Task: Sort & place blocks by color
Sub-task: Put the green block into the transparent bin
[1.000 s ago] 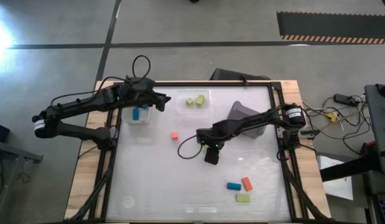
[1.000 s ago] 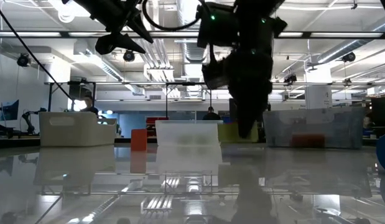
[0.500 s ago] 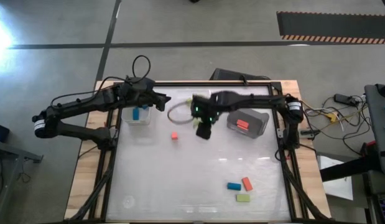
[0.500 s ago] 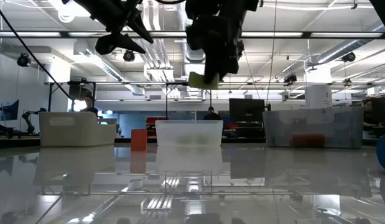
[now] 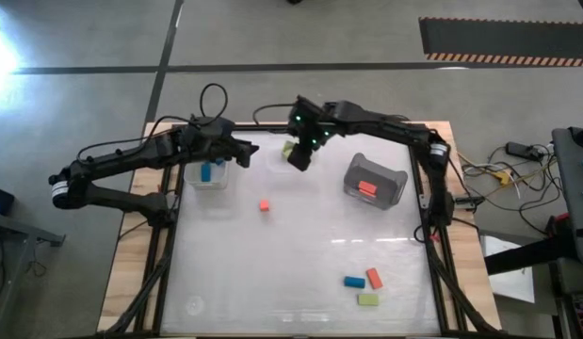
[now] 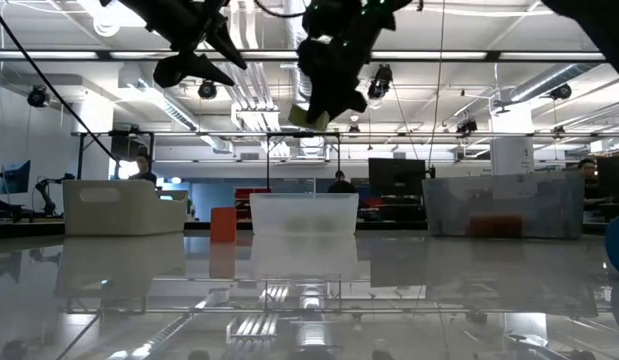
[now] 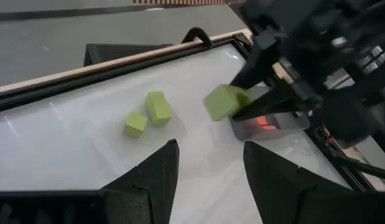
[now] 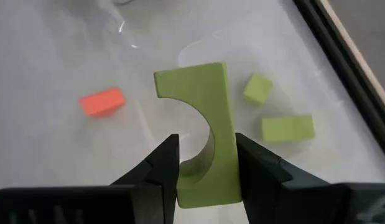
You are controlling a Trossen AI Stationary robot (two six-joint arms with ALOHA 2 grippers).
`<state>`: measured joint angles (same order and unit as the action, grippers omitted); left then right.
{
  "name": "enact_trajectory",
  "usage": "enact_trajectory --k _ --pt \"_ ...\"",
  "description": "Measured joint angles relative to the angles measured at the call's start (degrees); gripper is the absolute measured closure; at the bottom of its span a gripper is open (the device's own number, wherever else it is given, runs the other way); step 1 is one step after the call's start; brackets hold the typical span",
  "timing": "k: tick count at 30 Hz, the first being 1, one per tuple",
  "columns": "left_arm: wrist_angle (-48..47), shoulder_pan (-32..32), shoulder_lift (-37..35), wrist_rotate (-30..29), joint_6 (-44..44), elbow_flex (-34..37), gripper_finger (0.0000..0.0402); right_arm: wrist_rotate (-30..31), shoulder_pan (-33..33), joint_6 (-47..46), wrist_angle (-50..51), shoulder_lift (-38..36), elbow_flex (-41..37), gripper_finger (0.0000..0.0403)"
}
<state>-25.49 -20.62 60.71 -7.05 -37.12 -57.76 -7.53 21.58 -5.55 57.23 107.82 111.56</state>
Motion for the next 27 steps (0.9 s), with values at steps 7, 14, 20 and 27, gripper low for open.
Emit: enact_trajectory --k 7,14,20,27 --pt "0.11 0.0 0.0 -0.94 0.0 0.0 0.0237 -0.47 2.77 4.39 2.59 8.75 7.82 0.0288" --pt "0.13 0.0 0.0 -1.64 0.0 0.0 0.0237 -0.65 4.28 11.02 7.19 17.97 14.22 0.0288" --pt "0.17 0.0 0.0 -2.35 0.0 0.0 0.0237 -0.98 5.19 12.67 8.25 21.7 14.67 0.0288" --pt "0.19 -0.02 0.0 -2.44 0.02 0.0 0.0237 -1.57 5.35 12.75 8.35 22.37 14.67 0.0253"
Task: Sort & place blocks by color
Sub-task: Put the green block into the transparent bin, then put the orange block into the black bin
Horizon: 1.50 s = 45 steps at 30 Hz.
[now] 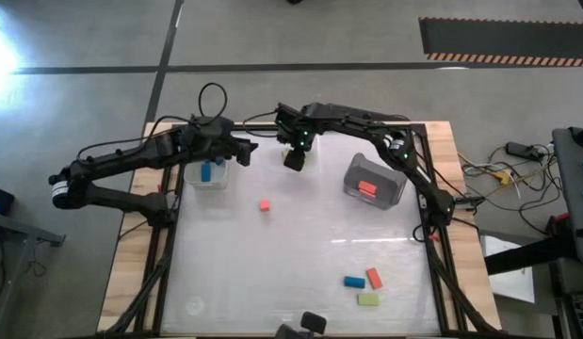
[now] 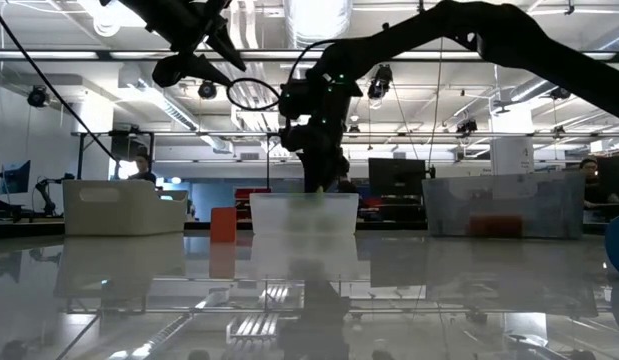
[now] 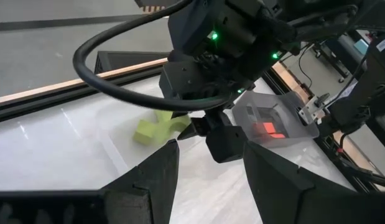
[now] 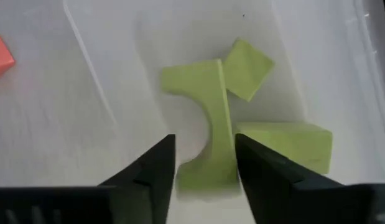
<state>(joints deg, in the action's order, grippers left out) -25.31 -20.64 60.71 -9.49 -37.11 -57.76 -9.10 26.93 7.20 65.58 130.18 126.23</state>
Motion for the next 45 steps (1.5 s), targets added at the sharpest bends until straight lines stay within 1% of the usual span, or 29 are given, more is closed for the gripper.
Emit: enact_trajectory --k 4,9,17,19,23,28,34,37,39,42,45 --pt "0.0 0.0 0.0 -0.01 0.01 0.0 0.0237 0.01 -0.01 -0.15 -0.13 0.01 0.0 0.0215" --pt "-0.02 0.0 0.0 -0.01 0.01 0.0 0.0237 0.01 -0.04 -2.31 0.5 -0.27 0.03 0.0205" --pt "-0.24 0.0 0.02 0.0 0.01 0.0 0.0237 -0.58 -1.31 -11.16 9.93 -3.31 3.44 0.0227" --pt "-1.02 0.02 0.02 0.02 0.01 0.0 0.0237 -1.91 -2.25 -13.62 12.5 -5.13 3.79 0.0234" --pt "-1.35 0.04 0.02 0.13 0.02 0.02 0.0237 -4.79 -4.94 -18.36 17.36 -10.01 3.81 0.0246" --pt "-1.4 0.1 0.02 1.71 0.02 0.04 0.0237 -4.93 -9.99 -22.81 21.78 -17.17 3.78 0.026" --pt "-1.99 2.41 1.43 4.98 0.03 0.17 0.0237 -4.87 -15.77 -27.18 22.43 -25.62 3.55 0.0274" --pt "-2.59 4.8 3.51 6.15 0.41 0.17 0.0237 -3.98 -17.97 -28.92 22.4 -28.83 3.48 0.0281" --pt "-3.34 6.77 5.48 7.22 2.39 0.26 0.0237 -2.08 -19.07 -29.76 22.31 -30.62 3.48 0.0285" --pt "-4.85 9.75 8.42 7.66 7.42 0.26 0.0237 2.02 -20.34 -30.21 22.01 -32.51 3.45 0.0289" --pt "-5.92 12.6 11.56 8.19 15.22 0.26 0.0237 4.94 -21.09 -30.31 21.95 -33.57 3.45 0.0289"
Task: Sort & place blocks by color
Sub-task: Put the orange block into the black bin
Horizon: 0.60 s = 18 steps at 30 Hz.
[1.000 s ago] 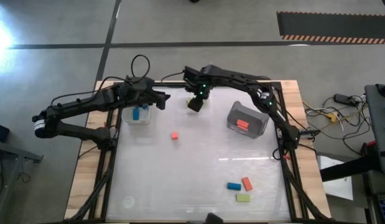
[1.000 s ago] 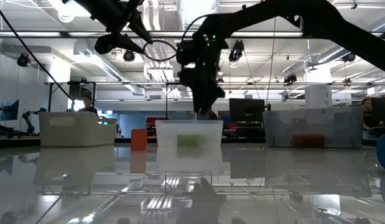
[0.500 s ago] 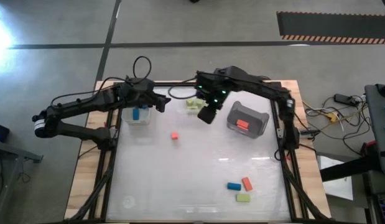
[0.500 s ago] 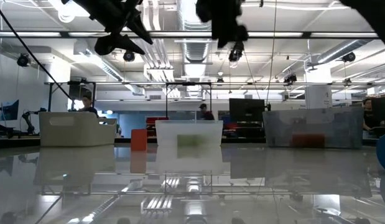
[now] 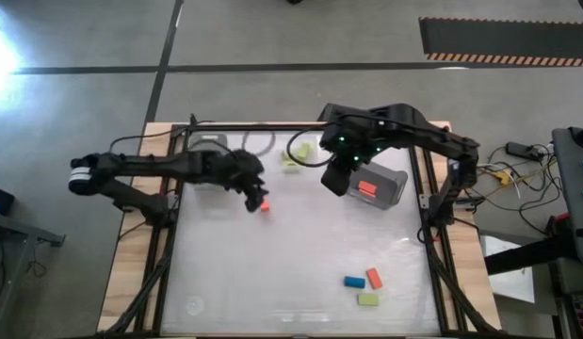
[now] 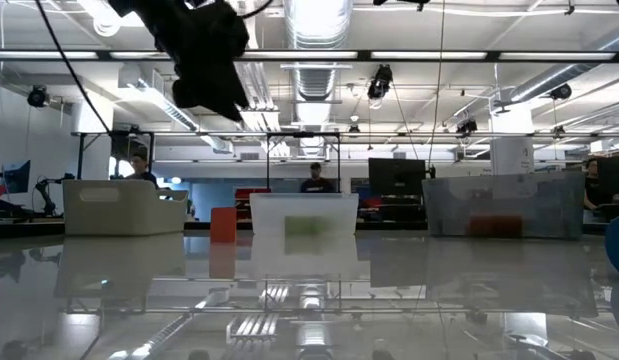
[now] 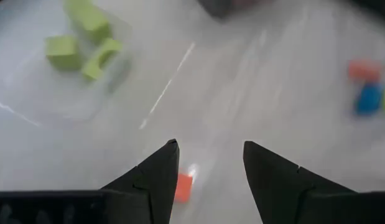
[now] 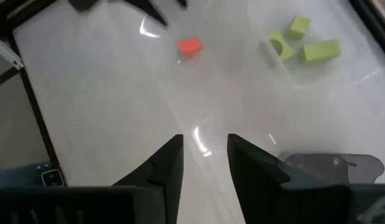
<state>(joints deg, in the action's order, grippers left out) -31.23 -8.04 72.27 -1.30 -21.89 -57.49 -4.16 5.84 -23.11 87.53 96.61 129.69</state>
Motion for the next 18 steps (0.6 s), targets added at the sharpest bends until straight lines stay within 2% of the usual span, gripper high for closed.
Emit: enact_trajectory --k 4,6,13,18 --pt "-0.1 3.67 4.22 0.22 12.24 0.31 0.0237 1.24 -0.46 -0.46 -0.72 -0.71 -0.04 0.029" --pt "-0.1 4.51 6.49 0.3 14.89 1.1 0.0237 1.31 -0.64 -0.45 -0.81 -0.83 -0.04 0.0291" --pt "2.53 4.55 12.01 0.02 14.36 5.16 0.0237 1.33 -1.11 -0.47 -0.91 -0.83 -0.04 0.0291" --pt "8.75 4.55 13.99 -0.03 14.29 7.46 0.0237 1.35 -1.11 -0.37 -1.12 -0.83 -0.11 0.0291"
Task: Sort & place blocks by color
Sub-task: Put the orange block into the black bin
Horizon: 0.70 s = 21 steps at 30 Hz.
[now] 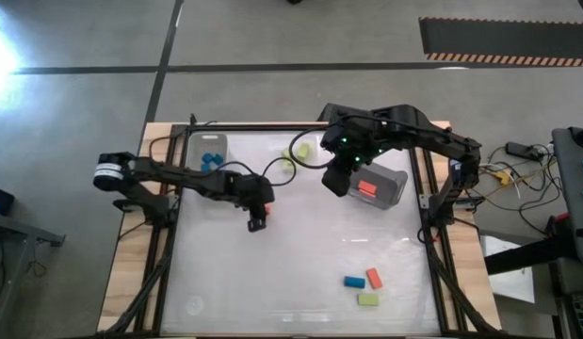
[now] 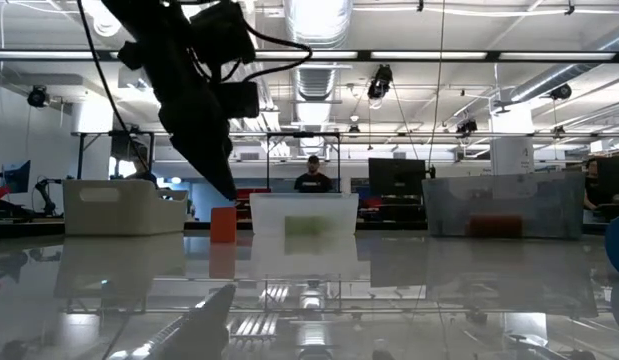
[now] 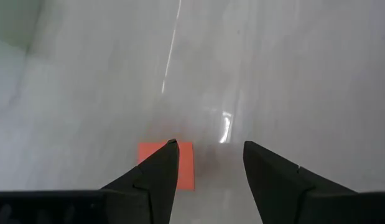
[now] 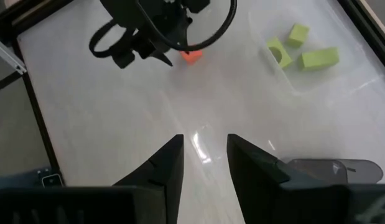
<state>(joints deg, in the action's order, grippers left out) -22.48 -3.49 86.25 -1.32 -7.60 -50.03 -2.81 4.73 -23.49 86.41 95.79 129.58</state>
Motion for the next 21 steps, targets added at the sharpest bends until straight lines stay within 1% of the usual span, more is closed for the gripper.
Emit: enact_trajectory --k 3,10,13,17,21 --pt "1.33 0.0 1.25 -0.43 -0.84 0.77 0.0237 0.04 0.0 0.02 -0.15 0.0 -0.09 0.0291" --pt "1.08 0.0 3.7 -2.29 -1.16 0.89 0.0237 0.04 0.02 0.33 -0.17 0.02 -0.46 0.0291" --pt "1.2 0.0 4.37 -2.85 -1.18 0.95 0.0245 0.04 0.02 0.46 -0.18 0.07 -0.66 0.0291" --pt "1.06 -0.02 4.96 -3.72 -1.76 0.95 0.0278 0.04 0.02 0.5 -0.17 0.07 -1.03 0.0291" --pt "1.35 -0.02 4.94 -3.89 -3.96 0.92 0.033 0.04 0.02 0.59 -0.22 0.07 -1.39 0.0291"
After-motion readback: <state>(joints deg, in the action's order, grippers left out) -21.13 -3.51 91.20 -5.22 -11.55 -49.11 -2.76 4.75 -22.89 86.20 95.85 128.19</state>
